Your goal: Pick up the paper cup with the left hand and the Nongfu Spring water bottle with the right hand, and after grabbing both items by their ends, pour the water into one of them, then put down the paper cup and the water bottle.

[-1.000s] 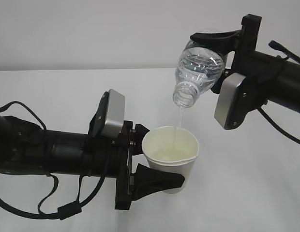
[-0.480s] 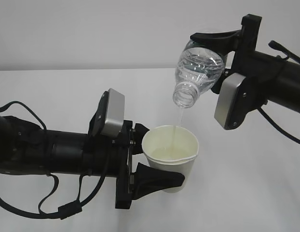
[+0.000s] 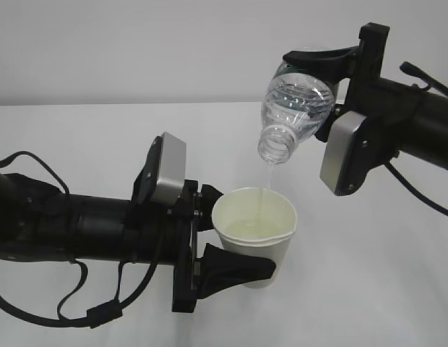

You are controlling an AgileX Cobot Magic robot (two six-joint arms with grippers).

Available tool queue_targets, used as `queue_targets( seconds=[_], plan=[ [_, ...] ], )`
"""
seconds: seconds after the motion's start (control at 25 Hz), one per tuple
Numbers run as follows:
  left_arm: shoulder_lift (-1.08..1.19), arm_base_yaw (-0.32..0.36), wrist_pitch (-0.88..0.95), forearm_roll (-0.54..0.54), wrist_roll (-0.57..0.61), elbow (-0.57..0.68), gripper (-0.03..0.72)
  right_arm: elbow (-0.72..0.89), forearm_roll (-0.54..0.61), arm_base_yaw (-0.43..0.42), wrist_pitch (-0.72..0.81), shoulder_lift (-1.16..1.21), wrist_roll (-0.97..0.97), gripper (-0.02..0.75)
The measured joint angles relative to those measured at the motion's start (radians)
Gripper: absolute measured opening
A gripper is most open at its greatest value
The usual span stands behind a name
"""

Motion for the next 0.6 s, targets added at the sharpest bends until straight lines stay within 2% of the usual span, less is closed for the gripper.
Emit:
queue_targets(
  seconds=[0.6],
  plan=[
    [0.000,0.000,0.000,0.000,0.000,0.000,0.510,0.000,-0.020,0.000,0.000,0.000,0.000,0.416]
  ],
)
